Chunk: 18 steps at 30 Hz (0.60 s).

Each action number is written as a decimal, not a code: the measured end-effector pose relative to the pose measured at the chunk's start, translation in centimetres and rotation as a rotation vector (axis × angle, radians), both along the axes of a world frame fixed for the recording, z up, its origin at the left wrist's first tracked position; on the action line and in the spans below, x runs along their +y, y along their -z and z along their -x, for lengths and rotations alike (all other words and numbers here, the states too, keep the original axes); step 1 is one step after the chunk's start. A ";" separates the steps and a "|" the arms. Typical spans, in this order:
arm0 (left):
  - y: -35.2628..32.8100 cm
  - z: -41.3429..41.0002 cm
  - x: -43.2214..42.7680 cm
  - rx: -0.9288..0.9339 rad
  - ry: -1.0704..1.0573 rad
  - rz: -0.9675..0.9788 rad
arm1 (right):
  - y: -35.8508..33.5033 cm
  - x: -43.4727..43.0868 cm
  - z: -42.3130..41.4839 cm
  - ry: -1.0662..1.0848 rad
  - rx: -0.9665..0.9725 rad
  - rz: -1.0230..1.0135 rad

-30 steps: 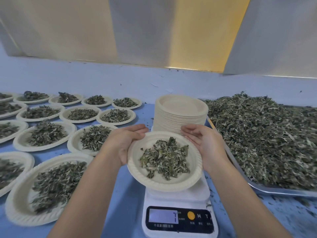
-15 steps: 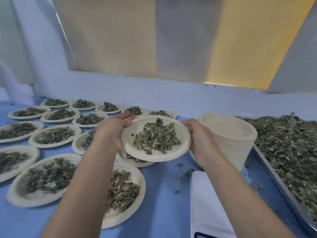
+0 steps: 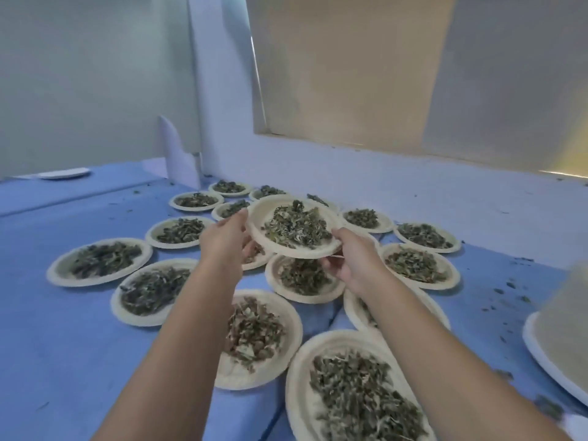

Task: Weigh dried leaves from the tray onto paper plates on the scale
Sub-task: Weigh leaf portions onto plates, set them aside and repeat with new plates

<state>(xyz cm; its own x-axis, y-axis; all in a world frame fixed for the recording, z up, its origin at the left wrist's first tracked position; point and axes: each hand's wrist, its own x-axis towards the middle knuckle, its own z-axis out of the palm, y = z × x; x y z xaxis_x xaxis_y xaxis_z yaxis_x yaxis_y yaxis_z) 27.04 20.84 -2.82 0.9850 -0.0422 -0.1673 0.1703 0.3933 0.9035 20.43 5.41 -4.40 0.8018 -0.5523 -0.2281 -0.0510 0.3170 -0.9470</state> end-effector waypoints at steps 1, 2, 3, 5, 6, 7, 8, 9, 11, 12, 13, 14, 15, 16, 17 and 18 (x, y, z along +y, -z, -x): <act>0.3 -1.0 0.9 0.012 0.014 -0.049 | 0.0 0.6 -1.5 -0.015 -0.007 -0.012; 0.6 -2.0 1.5 0.026 0.022 -0.103 | 0.2 1.1 -3.0 -0.031 -0.008 -0.013; 1.0 -3.0 2.1 0.041 0.027 -0.146 | 0.3 1.6 -4.4 -0.049 -0.004 -0.006; 1.5 -5.1 2.9 0.067 0.022 -0.191 | 0.6 2.4 -7.2 -0.084 0.020 0.010; 1.7 -6.3 3.3 0.082 0.011 -0.209 | 0.8 2.7 -8.6 -0.096 0.033 0.015; 1.8 -7.4 3.6 0.100 0.000 -0.219 | 1.0 3.0 -10.0 -0.103 0.044 0.016; 1.9 -8.7 4.0 0.127 -0.007 -0.216 | 1.1 3.3 -11.4 -0.107 0.053 0.010; 2.0 -10.0 4.4 0.159 -0.006 -0.201 | 1.1 3.8 -12.8 -0.118 0.059 -0.006; 2.2 -12.5 5.2 0.206 0.002 -0.171 | 1.0 4.8 -15.1 -0.156 0.041 -0.080; 2.3 -14.1 5.7 0.229 -0.012 -0.157 | 0.9 5.5 -16.5 -0.188 0.023 -0.128; 2.5 -15.4 6.3 0.249 -0.046 -0.139 | 0.8 6.2 -17.6 -0.222 0.011 -0.158; 2.8 -16.9 6.9 0.262 -0.090 -0.113 | 0.7 6.9 -18.7 -0.255 0.011 -0.162; 3.1 -18.4 7.7 0.265 -0.141 -0.082 | 0.5 7.6 -19.7 -0.281 0.015 -0.154; 3.5 -19.9 8.5 0.258 -0.193 -0.058 | 0.5 8.2 -20.6 -0.300 0.018 -0.153; 3.8 -21.2 9.4 0.258 -0.224 -0.050 | 0.5 8.9 -21.3 -0.319 0.014 -0.165; 4.2 -22.7 10.3 0.270 -0.229 -0.059 | 0.6 9.5 -22.0 -0.343 0.008 -0.173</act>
